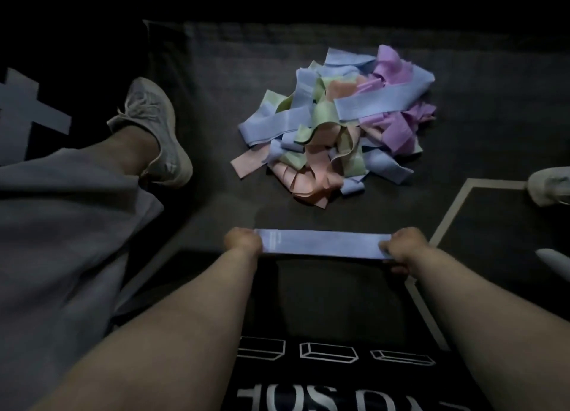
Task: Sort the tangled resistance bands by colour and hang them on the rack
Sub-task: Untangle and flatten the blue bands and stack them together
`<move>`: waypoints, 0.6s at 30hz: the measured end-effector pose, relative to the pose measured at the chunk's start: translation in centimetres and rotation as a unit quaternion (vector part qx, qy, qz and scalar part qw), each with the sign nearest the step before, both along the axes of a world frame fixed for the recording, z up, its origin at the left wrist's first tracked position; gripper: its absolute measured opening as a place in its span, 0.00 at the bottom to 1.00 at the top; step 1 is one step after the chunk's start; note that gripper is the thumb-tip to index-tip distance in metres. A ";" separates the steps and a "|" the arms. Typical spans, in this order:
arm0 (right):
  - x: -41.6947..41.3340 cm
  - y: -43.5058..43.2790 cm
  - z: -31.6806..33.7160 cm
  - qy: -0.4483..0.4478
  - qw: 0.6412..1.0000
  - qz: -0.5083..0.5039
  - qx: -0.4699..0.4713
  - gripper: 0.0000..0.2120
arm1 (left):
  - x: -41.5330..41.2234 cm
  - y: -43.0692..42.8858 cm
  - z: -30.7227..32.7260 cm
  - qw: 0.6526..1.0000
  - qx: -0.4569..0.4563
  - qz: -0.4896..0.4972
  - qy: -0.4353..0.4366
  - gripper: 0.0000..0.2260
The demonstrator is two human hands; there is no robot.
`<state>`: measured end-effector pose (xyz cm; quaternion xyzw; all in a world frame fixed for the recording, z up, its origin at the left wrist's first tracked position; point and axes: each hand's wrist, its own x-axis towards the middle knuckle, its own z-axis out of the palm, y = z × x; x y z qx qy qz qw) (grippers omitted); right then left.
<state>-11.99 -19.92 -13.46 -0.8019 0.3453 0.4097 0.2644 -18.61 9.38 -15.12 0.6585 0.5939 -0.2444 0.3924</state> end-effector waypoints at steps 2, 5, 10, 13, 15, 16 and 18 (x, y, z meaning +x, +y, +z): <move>-1.0 0.0 -1.0 0.008 1.000 0.020 -0.005 0.02 | -0.4 -0.2 -0.5 0.999 -0.007 0.031 0.006 0.17; -1.8 -0.2 -2.2 0.041 0.998 0.049 -0.025 0.06 | -1.1 -0.3 -1.6 0.998 -0.002 -0.045 0.049 0.11; -1.0 0.6 -2.4 0.067 0.985 0.125 -0.099 0.21 | -0.9 -0.4 -1.6 0.987 0.040 -0.098 0.120 0.17; 1.1 1.8 -1.3 -0.022 0.984 0.114 -0.133 0.28 | 2.5 -0.2 0.0 0.981 0.083 -0.155 0.080 0.23; 3.1 2.7 -0.9 -0.120 0.981 0.117 -0.094 0.21 | 6.1 -0.2 0.9 0.984 0.091 -0.154 -0.015 0.21; 4.1 3.3 -0.5 -0.166 0.975 0.123 -0.078 0.19 | 8.0 -0.3 1.3 0.980 0.099 -0.161 -0.059 0.19; 6.2 4.4 0.3 -0.266 0.952 0.137 -0.061 0.17 | 11.5 -0.6 1.9 0.965 0.119 -0.189 -0.140 0.18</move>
